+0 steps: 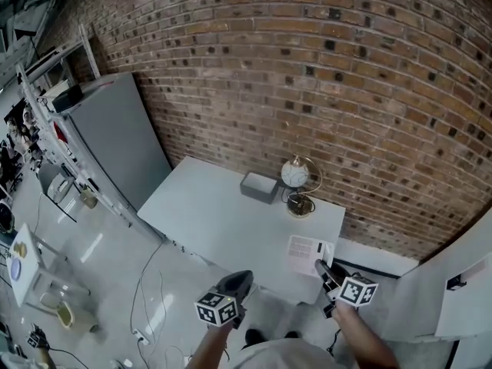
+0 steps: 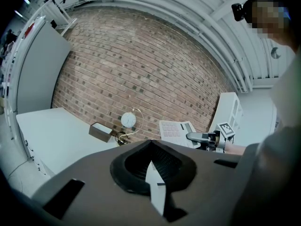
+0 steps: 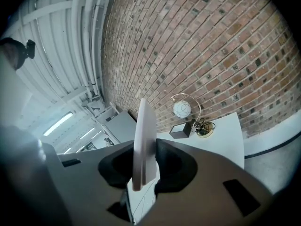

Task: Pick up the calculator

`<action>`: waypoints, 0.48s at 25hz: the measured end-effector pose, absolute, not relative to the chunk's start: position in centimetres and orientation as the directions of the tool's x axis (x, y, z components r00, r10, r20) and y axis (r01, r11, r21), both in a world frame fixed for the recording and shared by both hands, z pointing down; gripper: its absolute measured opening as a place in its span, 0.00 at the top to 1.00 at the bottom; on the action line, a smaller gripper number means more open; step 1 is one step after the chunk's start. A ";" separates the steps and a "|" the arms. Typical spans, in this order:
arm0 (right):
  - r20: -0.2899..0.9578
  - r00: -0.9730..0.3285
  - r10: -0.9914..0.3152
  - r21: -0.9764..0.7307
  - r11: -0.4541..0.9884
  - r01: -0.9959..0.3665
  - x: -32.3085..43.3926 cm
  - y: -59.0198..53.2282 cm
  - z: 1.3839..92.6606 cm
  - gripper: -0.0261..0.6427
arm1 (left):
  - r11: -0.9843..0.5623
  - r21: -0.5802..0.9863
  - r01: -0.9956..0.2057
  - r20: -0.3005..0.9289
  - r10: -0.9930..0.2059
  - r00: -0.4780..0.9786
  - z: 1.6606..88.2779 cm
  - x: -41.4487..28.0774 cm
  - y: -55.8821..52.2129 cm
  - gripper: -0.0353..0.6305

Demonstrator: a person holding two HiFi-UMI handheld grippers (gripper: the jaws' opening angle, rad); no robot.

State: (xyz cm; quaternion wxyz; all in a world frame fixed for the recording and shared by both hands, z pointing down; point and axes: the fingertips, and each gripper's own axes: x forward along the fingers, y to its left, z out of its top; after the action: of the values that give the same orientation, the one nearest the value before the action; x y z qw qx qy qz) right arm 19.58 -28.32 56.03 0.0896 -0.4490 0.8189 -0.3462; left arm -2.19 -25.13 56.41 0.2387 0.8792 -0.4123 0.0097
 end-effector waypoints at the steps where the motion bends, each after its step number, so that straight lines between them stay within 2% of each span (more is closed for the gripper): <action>1: 0.162 -0.583 -0.796 -0.650 0.359 -0.670 19.6 -28.2 56.0 0.80 | -0.545 0.411 -0.731 0.215 -0.721 0.659 56.5 -2.2 -25.1 0.93; 12: 0.159 -0.600 -0.784 -0.657 0.369 -0.657 19.2 -27.8 56.3 0.80 | -0.528 0.415 -0.741 0.223 -0.730 0.645 56.9 -2.6 -24.5 0.93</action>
State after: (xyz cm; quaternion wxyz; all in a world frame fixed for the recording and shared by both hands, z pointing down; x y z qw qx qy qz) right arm 19.17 -27.80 56.29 0.0903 -0.4382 0.8225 -0.3512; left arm -2.56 -24.48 56.92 0.2427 0.8739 -0.4210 0.0109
